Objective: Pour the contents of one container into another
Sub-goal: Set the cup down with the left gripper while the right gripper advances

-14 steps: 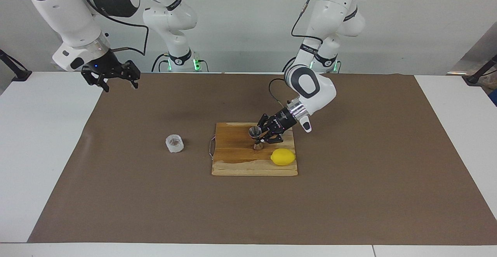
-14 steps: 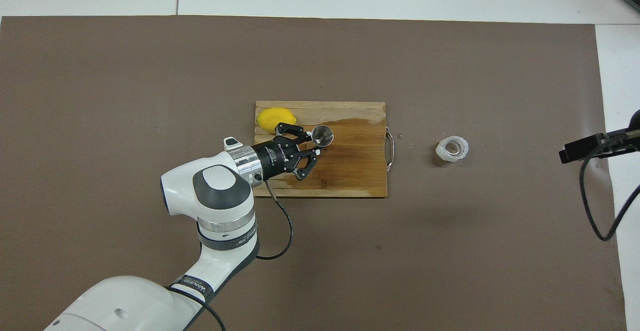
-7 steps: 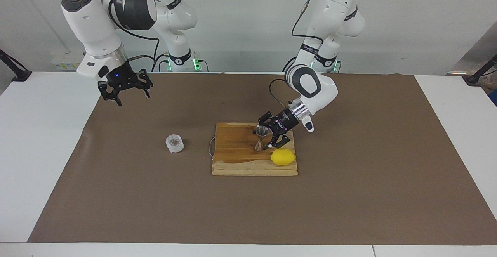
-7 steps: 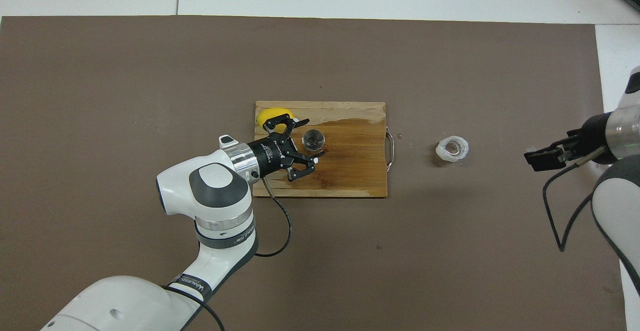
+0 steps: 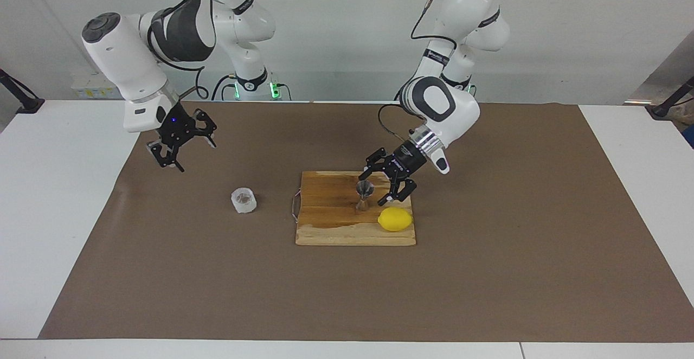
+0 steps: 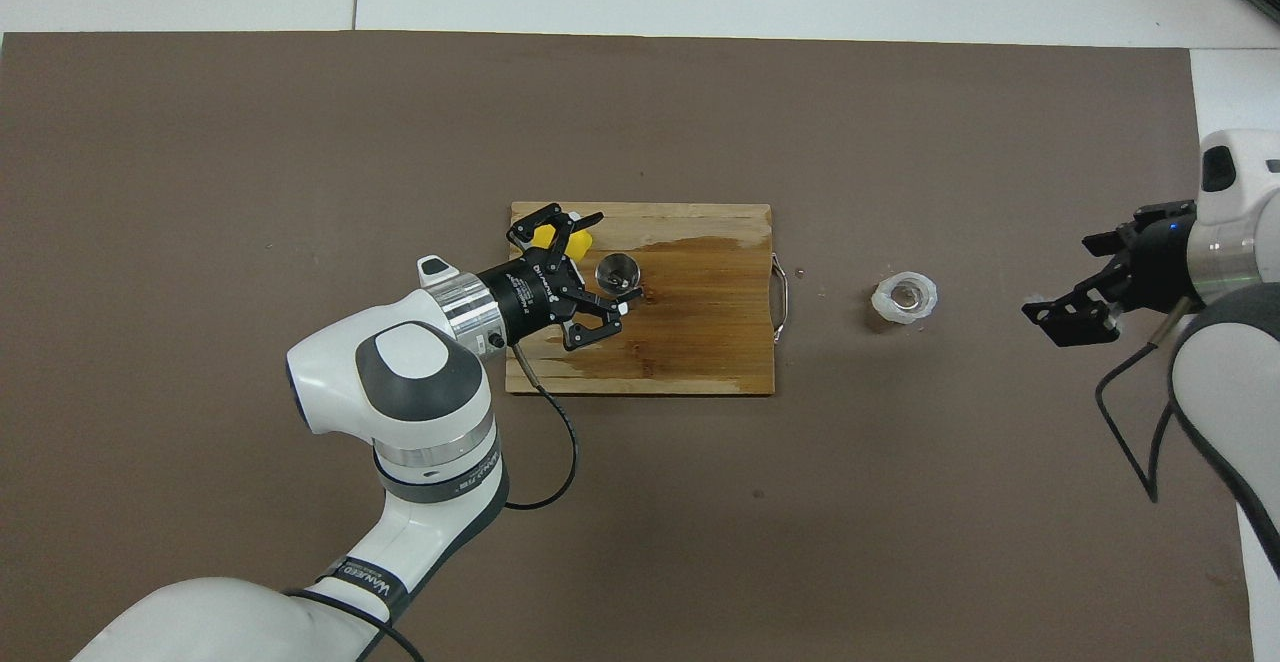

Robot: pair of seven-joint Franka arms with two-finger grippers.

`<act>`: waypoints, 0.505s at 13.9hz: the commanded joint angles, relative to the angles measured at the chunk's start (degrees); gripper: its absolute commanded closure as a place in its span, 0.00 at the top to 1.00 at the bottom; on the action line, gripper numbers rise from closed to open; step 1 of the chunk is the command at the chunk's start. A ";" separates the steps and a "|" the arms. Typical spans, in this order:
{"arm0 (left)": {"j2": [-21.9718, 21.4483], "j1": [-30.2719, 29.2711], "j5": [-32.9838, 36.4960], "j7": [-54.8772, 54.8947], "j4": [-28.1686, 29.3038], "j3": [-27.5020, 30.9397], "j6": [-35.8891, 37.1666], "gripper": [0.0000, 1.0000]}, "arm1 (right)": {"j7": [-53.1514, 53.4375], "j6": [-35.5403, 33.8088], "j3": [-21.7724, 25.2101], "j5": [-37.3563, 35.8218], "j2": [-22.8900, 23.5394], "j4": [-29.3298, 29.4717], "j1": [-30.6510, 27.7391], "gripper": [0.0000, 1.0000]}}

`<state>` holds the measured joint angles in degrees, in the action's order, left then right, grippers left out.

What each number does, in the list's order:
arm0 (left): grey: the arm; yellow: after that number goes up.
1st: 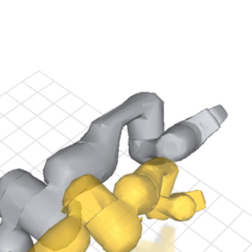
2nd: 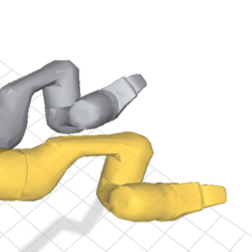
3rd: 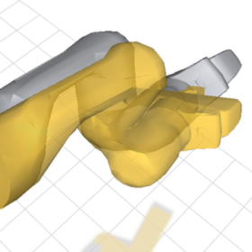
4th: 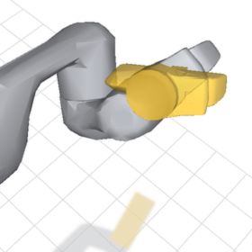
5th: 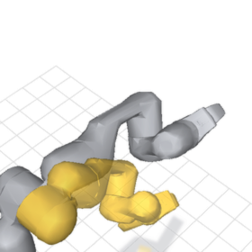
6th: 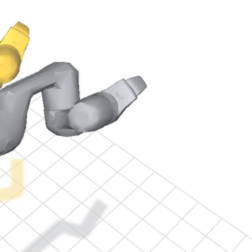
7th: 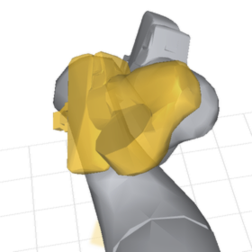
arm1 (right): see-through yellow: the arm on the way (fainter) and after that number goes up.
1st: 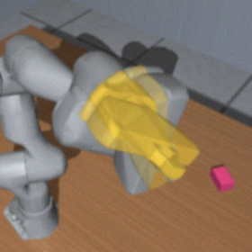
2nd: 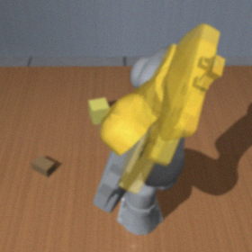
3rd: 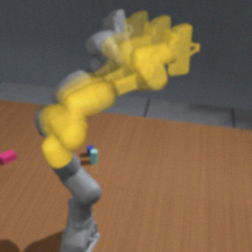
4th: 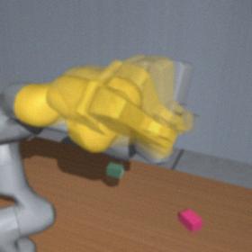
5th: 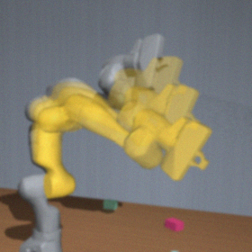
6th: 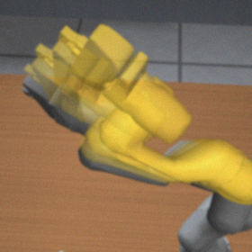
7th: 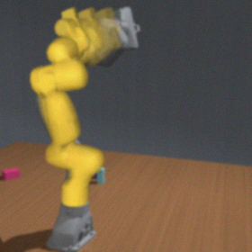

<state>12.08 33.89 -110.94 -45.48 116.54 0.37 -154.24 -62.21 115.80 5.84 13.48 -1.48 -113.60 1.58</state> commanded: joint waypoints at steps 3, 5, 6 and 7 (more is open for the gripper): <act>-3.82 2.23 1.95 -0.13 0.36 0.59 -5.20 1.00 | -28.11 1.36 -0.30 14.02 5.95 -1.88 -4.74 1.00; -3.73 1.70 10.26 -0.13 -2.19 0.59 -5.20 1.00 | -34.17 3.19 -0.39 17.69 8.84 -1.54 -5.00 1.00; -3.64 1.61 14.92 -0.13 -3.15 0.77 -5.20 1.00 | -37.52 3.64 -0.30 21.55 10.25 -1.62 -4.83 1.00; -3.64 1.35 18.88 -0.13 -3.68 0.86 -4.94 1.00 | -39.73 3.73 -0.30 23.94 11.83 -1.62 -4.83 1.00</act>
<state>8.75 35.41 -98.10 -45.57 114.05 0.97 -158.47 -96.78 118.37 5.87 32.68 7.84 -115.29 -3.20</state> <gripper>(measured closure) 0.000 0.000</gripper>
